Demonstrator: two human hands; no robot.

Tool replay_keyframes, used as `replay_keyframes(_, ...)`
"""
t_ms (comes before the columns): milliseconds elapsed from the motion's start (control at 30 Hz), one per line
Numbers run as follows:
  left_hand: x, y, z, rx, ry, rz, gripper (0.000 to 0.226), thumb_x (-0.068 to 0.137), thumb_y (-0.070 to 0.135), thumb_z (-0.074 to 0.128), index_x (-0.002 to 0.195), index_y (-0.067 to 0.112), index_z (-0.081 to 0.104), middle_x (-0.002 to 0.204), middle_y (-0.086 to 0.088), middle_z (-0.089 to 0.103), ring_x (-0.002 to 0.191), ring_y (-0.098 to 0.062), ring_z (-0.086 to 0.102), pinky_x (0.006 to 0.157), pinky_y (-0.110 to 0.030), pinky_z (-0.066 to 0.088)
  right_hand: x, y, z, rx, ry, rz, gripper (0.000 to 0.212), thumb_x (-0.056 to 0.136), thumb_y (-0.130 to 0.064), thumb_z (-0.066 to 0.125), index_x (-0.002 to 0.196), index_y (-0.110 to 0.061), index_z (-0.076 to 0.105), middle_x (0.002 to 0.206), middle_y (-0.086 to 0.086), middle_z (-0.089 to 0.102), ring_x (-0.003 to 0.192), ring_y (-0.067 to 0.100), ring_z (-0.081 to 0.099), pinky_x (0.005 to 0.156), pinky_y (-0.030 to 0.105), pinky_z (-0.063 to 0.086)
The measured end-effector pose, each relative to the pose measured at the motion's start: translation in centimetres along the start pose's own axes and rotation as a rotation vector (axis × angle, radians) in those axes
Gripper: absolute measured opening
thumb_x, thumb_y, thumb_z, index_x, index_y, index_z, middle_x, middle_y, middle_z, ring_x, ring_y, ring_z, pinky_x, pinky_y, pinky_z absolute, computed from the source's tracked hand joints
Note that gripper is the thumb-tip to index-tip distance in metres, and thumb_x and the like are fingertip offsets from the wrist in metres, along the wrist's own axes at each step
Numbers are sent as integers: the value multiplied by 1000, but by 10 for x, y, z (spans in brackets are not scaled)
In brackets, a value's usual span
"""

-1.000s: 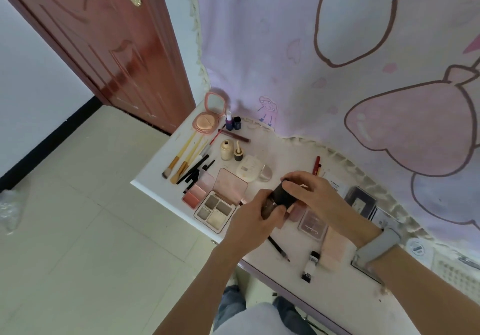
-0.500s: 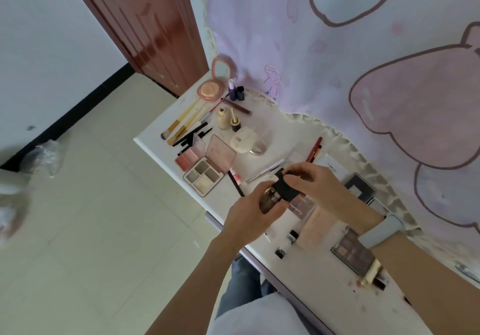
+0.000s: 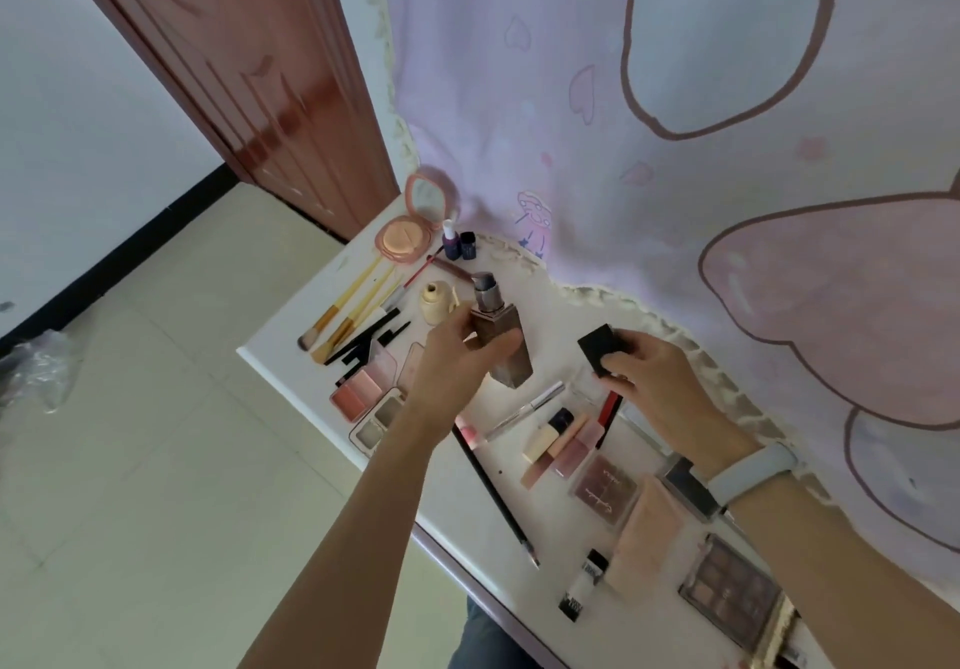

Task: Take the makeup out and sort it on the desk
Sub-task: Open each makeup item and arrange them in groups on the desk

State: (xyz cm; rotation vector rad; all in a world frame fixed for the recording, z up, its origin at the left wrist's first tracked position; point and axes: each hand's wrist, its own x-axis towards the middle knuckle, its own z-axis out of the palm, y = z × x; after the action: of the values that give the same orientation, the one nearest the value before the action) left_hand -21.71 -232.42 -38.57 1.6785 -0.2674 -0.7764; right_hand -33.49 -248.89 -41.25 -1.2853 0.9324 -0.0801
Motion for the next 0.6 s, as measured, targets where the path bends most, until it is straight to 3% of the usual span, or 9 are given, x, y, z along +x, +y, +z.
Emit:
replay_keyframes(67, 23, 10, 1, 154, 28, 53, 22, 79, 10, 68, 97, 18, 60, 86, 7, 65, 78, -5, 60, 68, -9, 44, 15, -1, 7, -64, 44, -31, 25, 84, 0, 54, 104, -15, 56, 104, 8, 62, 100, 23, 60, 91, 35, 50)
replay_keyframes(200, 60, 14, 18, 403, 66, 109, 37, 78, 16, 67, 112, 14, 54, 93, 6, 59, 87, -15, 55, 75, -24, 40, 41, 2, 16, -196, 189, -102, 25, 81, -9, 57, 103, -21, 53, 93, -12, 57, 86, 3, 56, 66, 17, 42)
replay_keyframes(267, 76, 15, 24, 503, 107, 115, 35, 77, 19, 65, 109, 14, 53, 93, 0, 62, 90, -24, 57, 78, -34, 45, 52, 6, 17, -242, 225, -131, 25, 81, -9, 57, 101, -23, 50, 92, -13, 55, 83, -1, 53, 61, 16, 38)
replay_keyframes(400, 113, 22, 22, 731, 93, 138, 33, 73, 24, 64, 104, 16, 56, 94, -3, 64, 88, -27, 58, 76, -38, 48, 73, 13, 22, -342, 231, -170, 26, 80, -8, 58, 97, -23, 45, 91, -12, 52, 82, 6, 52, 62, 17, 37)
replay_keyframes(500, 137, 21, 15, 870, 3, 150, 35, 70, 24, 68, 99, 11, 55, 96, -4, 62, 90, -27, 57, 73, -36, 46, 84, 17, 33, -373, 200, -228, 28, 81, -8, 60, 98, -23, 44, 91, -12, 52, 81, 1, 52, 62, 11, 40)
replay_keyframes(600, 153, 16, 9, 899, -53, 126, 40, 68, 22, 71, 101, 8, 53, 100, -6, 60, 95, -26, 56, 76, -35, 47, 97, 20, 44, -427, 183, -263, 28, 79, -4, 62, 95, -19, 45, 96, 0, 53, 85, 10, 55, 74, 14, 46)
